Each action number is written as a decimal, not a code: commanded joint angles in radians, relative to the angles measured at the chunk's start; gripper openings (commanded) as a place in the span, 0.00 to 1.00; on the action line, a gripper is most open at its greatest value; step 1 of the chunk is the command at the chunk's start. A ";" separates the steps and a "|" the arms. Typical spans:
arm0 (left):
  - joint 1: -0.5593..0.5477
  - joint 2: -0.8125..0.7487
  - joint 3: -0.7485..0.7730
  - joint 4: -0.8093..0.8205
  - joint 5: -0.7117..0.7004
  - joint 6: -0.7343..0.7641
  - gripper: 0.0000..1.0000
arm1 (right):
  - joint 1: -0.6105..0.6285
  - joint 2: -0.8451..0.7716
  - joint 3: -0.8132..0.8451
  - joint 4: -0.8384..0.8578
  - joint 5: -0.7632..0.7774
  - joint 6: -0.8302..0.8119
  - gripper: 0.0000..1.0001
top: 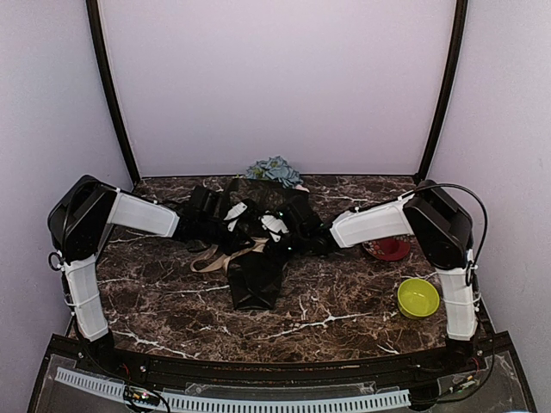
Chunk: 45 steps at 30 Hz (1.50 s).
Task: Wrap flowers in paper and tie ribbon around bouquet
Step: Cross the ribbon over the folded bouquet.
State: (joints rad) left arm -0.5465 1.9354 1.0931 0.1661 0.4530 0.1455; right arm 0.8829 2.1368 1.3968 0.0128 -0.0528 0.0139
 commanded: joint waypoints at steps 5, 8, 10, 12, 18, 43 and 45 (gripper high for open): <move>0.008 -0.003 0.021 -0.005 0.013 0.000 0.00 | 0.000 0.012 0.033 -0.011 0.012 0.015 0.00; 0.009 -0.003 0.025 -0.004 0.013 -0.003 0.00 | 0.001 0.004 0.028 -0.011 0.015 0.016 0.00; 0.009 -0.005 0.034 -0.002 0.018 -0.008 0.00 | -0.002 0.003 0.030 -0.008 0.011 0.025 0.02; 0.009 -0.008 0.039 0.003 0.024 -0.012 0.00 | -0.005 0.005 0.041 -0.007 -0.009 0.039 0.04; 0.008 -0.010 0.047 0.005 0.008 -0.011 0.02 | -0.014 0.032 0.086 -0.009 -0.025 0.075 0.07; 0.009 -0.046 0.039 -0.065 -0.014 0.137 0.42 | -0.030 0.111 0.179 -0.063 -0.098 0.103 0.01; 0.009 -0.061 0.039 -0.086 -0.005 0.180 0.45 | -0.029 0.105 0.177 -0.073 -0.122 0.099 0.00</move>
State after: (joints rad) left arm -0.5312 1.9480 1.1530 0.1379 0.4122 0.2195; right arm 0.8570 2.2253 1.5459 -0.0586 -0.1333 0.1150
